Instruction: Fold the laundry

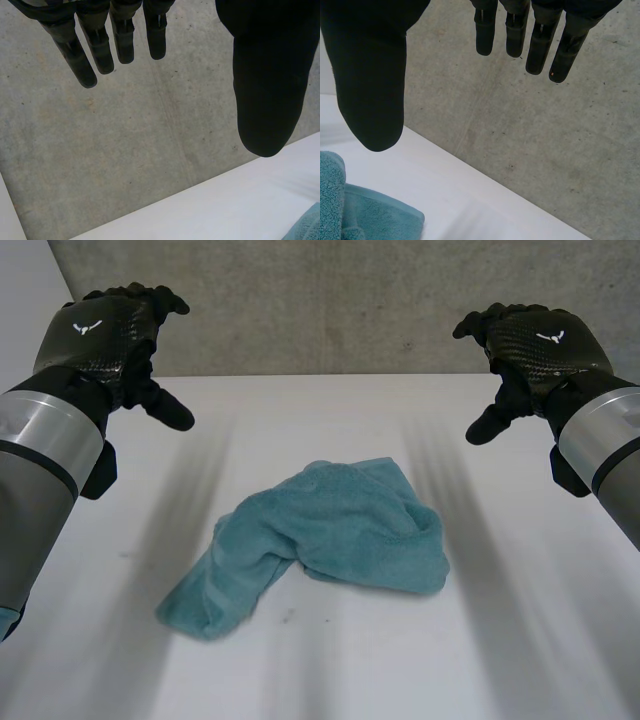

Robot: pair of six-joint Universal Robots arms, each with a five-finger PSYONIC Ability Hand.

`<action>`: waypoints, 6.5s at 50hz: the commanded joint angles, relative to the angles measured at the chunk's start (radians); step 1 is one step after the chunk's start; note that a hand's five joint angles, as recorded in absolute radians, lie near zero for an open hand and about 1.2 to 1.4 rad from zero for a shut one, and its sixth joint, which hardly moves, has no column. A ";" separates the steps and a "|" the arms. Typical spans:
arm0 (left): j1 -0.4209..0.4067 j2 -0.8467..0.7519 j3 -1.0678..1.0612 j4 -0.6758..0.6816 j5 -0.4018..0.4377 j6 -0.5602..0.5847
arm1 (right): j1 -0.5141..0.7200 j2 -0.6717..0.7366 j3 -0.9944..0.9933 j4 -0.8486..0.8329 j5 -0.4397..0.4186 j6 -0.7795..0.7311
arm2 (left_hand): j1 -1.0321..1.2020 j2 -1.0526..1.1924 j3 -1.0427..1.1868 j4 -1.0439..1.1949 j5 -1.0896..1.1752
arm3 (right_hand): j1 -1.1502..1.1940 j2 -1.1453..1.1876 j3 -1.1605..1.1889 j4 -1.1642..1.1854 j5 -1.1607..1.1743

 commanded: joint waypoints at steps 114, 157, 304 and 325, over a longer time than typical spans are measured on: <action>-0.011 -0.562 0.142 -0.103 0.185 0.017 | -0.068 0.570 -0.247 0.228 -0.244 -0.011 | 0.635 0.636 0.639 0.635 0.625 | 0.741 0.695 0.690 0.690 0.646; -0.012 -0.261 -0.181 -0.111 0.029 0.019 | -0.029 0.240 0.081 0.405 -0.287 -0.432 | 0.608 0.609 0.612 0.607 0.597 | 0.619 0.572 0.567 0.567 0.523; -0.052 -0.137 -0.123 0.332 -0.120 0.543 | -0.245 0.280 -0.007 0.394 -0.216 -0.409 | 1.092 1.093 1.096 1.092 1.082 | 0.153 0.107 0.102 0.102 0.058; 0.017 -0.336 0.109 0.211 -0.124 0.534 | -0.226 0.205 0.391 0.033 -0.379 -0.113 | 1.092 1.093 1.096 1.092 1.082 | 0.145 0.098 0.093 0.093 0.049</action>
